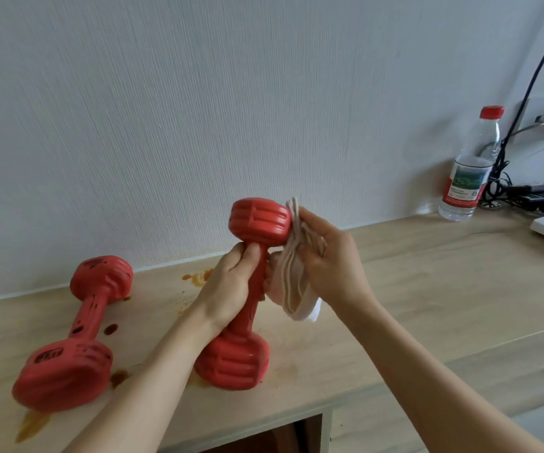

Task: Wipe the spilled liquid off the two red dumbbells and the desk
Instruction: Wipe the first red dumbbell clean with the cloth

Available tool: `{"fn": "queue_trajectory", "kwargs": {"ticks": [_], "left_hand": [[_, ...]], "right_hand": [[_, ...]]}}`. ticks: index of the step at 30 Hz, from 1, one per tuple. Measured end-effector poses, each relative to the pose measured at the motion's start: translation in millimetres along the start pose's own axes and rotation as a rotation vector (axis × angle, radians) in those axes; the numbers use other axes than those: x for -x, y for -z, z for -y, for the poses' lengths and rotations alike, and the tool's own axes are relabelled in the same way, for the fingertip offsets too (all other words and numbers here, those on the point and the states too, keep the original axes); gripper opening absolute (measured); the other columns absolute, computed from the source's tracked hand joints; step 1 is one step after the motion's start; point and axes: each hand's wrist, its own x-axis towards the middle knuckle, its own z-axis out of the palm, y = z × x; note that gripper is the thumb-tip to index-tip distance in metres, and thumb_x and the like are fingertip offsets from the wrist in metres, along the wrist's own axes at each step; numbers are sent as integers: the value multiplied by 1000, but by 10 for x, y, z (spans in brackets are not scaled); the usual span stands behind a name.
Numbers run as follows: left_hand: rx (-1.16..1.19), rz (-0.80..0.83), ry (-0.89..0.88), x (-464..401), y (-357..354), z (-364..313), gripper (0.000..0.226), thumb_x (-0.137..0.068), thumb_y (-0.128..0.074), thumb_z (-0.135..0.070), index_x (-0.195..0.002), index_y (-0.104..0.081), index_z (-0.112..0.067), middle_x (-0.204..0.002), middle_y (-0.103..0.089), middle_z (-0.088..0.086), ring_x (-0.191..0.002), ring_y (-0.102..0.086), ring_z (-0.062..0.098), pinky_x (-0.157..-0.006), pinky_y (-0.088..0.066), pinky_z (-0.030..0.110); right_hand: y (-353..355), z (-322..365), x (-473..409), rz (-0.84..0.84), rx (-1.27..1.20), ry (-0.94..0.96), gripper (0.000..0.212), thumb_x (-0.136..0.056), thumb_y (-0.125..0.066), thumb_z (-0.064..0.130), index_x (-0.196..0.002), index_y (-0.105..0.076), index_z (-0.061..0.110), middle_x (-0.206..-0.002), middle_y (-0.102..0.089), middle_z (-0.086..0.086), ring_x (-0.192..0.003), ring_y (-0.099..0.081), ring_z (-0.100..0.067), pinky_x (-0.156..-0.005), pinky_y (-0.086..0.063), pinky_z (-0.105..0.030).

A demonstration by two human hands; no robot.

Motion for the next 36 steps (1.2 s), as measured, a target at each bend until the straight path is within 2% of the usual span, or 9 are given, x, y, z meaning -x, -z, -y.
{"fn": "queue_trajectory", "kwargs": {"ticks": [2,7,12,16,22,25,30,33,36], "left_hand": [[-15,63,-10,15,-41,5,24,-97,-39,-30,-87,-57,-16,-69,-58,2,-58,-55,13,-56,-44,28],[31,71,7,-17,-17,5,16,-84,-59,-40,-88,-63,-25,-75,-60,0,-68,-57,14,-59,-46,28],[-114,28,-78,-16,-22,-54,7,-95,-47,-24,-92,-53,-21,-77,-57,-3,-65,-58,2,-64,-49,24],[-362,-69,-183,-55,28,-54,4,-95,-47,-24,-99,-46,-23,-78,-56,-7,-64,-57,-1,-65,-49,17],[-481,36,-294,-24,21,0,14,-90,-53,-30,-100,-45,-25,-76,-53,-3,-71,-54,10,-71,-46,34],[-522,-7,-294,-61,41,-17,21,-91,-55,-23,-109,-46,-15,-83,-57,1,-76,-55,16,-73,-46,38],[-576,-53,-263,-65,98,-26,27,-91,-54,-29,-112,-42,-18,-90,-60,0,-81,-58,16,-76,-47,39],[-664,-6,-250,8,35,-4,36,-87,-51,-38,-114,-43,-15,-90,-62,5,-83,-60,24,-77,-49,47],[-748,15,-233,29,0,24,25,-91,-53,-31,-110,-44,-17,-80,-58,-1,-73,-58,18,-70,-47,38]], "right_hand": [[93,3,-38,7,-151,-7,57,-79,-46,-21,-107,-61,26,-98,-69,-1,-90,-63,-1,-84,-50,-17],[155,-3,-94,33,-199,-24,52,-81,-41,-23,-112,-61,15,-94,-69,8,-86,-67,0,-78,-53,-17],[115,70,-119,-72,134,132,41,-79,-44,3,-112,-63,16,-95,-68,0,-87,-67,-15,-78,-54,-28],[68,196,-105,-97,317,408,40,-80,-41,8,-109,-67,16,-104,-61,12,-98,-59,-13,-83,-47,-20],[199,88,-193,-28,233,116,47,-72,-49,-6,-105,-65,22,-85,-69,3,-75,-63,-6,-66,-48,-17],[197,132,-119,-52,282,164,44,-70,-46,10,-108,-67,19,-91,-69,6,-82,-64,-6,-71,-49,-15],[182,163,-13,-52,342,394,43,-79,-39,15,-112,-67,19,-109,-66,10,-102,-62,-13,-86,-51,-30],[274,92,-72,17,338,262,48,-74,-51,6,-115,-66,23,-109,-66,11,-102,-62,-10,-85,-49,-24],[324,-5,-79,57,326,124,60,-68,-62,-9,-117,-65,27,-102,-65,14,-97,-62,-7,-82,-47,-22]]}}
